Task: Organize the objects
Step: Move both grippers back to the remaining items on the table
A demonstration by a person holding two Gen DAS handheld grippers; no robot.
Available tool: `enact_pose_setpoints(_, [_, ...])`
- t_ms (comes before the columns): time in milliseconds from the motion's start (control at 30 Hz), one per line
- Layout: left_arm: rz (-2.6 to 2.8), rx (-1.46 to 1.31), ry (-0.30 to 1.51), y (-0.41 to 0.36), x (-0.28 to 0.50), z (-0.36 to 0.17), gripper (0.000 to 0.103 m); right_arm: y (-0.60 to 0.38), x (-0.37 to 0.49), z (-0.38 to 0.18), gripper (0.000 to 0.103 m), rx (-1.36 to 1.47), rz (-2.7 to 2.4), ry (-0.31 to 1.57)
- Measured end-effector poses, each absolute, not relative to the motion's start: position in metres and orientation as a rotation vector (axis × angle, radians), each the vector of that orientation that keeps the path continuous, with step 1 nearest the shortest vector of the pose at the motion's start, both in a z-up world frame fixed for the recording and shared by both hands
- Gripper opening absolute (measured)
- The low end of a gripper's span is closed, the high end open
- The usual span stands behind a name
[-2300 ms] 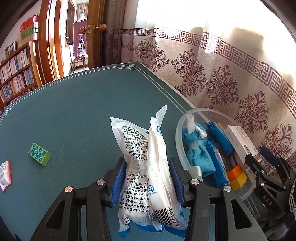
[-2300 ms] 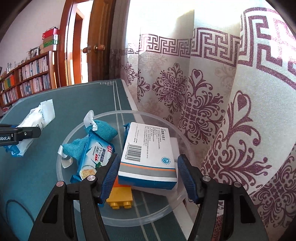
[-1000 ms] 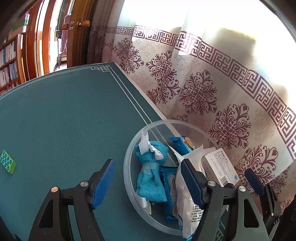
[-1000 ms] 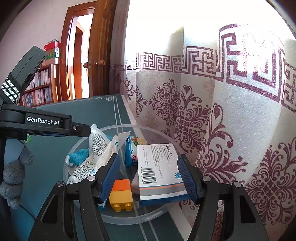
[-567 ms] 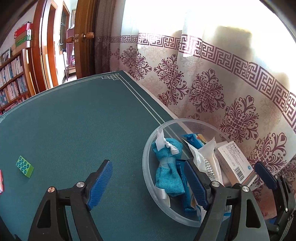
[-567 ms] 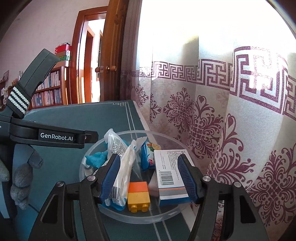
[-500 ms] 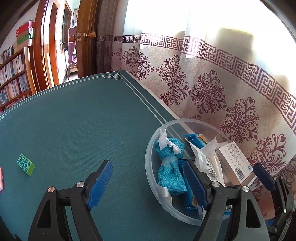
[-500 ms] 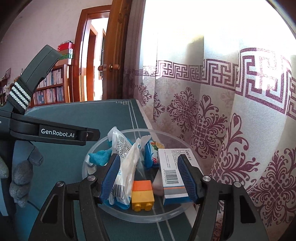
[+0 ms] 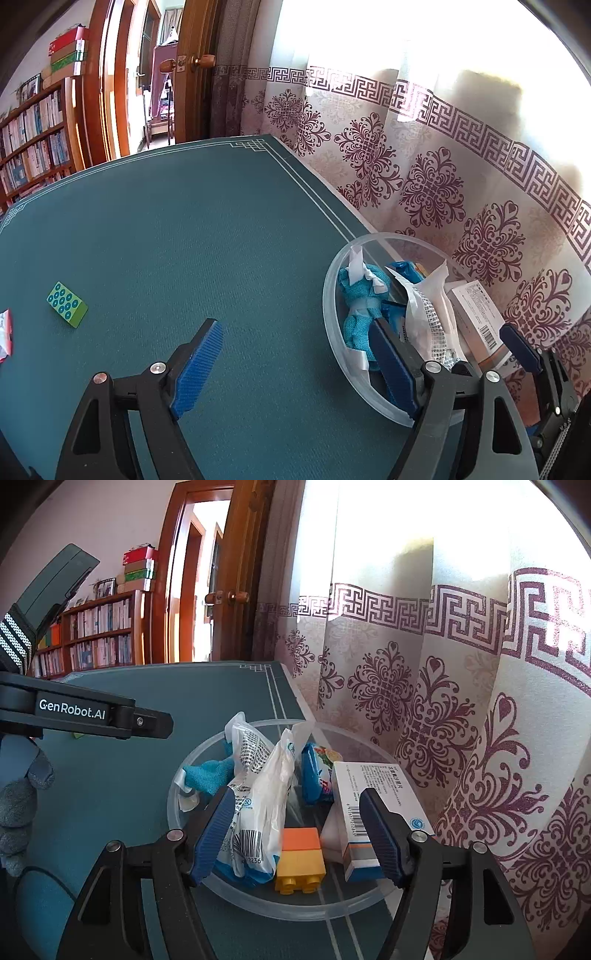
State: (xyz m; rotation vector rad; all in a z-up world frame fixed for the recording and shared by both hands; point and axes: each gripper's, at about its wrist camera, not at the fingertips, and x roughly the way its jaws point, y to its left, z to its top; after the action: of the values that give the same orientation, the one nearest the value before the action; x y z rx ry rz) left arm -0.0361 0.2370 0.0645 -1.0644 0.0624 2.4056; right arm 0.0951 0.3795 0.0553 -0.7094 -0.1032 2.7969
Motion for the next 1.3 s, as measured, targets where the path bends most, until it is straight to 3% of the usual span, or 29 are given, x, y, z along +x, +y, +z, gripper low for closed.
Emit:
enact_pose_setpoints(700, [2.457,-1.120,0.003,0.192,-0.040,0.054,0.084,0.387,0.082,0.062,0.075,-0.704,2.749,-0.040])
enact_pose_setpoints(933, [2.490,-1.143,-0.025,0.170,-0.044,0.049,0.084,0.370,0.093,0.079,0.075,-0.616,2.804,-0.030])
enact_pose_setpoints(1300, [2.584,-1.184,-0.092,0.117,-0.054,0.042,0.088,0.328,0.078,0.080,0.077,-0.703,2.950,-0.017])
